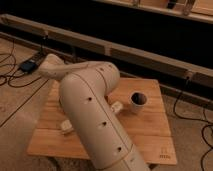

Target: Place the white sponge in the ceramic bowl

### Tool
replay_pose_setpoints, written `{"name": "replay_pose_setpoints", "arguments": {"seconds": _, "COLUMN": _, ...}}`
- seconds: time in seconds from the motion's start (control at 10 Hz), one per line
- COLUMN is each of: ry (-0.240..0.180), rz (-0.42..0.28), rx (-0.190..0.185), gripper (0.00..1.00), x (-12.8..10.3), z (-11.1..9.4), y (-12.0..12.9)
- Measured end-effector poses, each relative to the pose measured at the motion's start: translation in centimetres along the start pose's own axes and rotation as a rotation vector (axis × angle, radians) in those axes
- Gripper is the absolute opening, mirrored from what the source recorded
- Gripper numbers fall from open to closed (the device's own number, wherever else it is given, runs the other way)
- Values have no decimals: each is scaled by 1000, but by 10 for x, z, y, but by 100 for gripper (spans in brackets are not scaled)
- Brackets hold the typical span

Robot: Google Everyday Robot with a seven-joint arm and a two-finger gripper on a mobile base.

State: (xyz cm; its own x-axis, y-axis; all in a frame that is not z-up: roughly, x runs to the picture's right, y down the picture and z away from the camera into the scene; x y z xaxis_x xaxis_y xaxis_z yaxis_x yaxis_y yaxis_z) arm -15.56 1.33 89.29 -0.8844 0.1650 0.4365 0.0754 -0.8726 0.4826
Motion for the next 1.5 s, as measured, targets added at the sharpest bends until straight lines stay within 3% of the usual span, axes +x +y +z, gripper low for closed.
{"name": "replay_pose_setpoints", "arguments": {"seconds": 0.2, "ry": -21, "rz": -28, "rx": -2, "gripper": 63, "x": -9, "z": -22, "y": -15}}
{"name": "replay_pose_setpoints", "arguments": {"seconds": 0.4, "ry": -7, "rz": -45, "rx": -1, "gripper": 63, "x": -29, "z": -30, "y": -29}}
{"name": "replay_pose_setpoints", "arguments": {"seconds": 0.8, "ry": 104, "rz": -69, "rx": -3, "gripper": 63, "x": -64, "z": -36, "y": -60}}
{"name": "replay_pose_setpoints", "arguments": {"seconds": 1.0, "ry": 141, "rz": -97, "rx": 6, "gripper": 63, "x": -66, "z": -36, "y": -86}}
{"name": "replay_pose_setpoints", "arguments": {"seconds": 1.5, "ry": 165, "rz": -168, "rx": 50, "gripper": 63, "x": -69, "z": -33, "y": -138}}
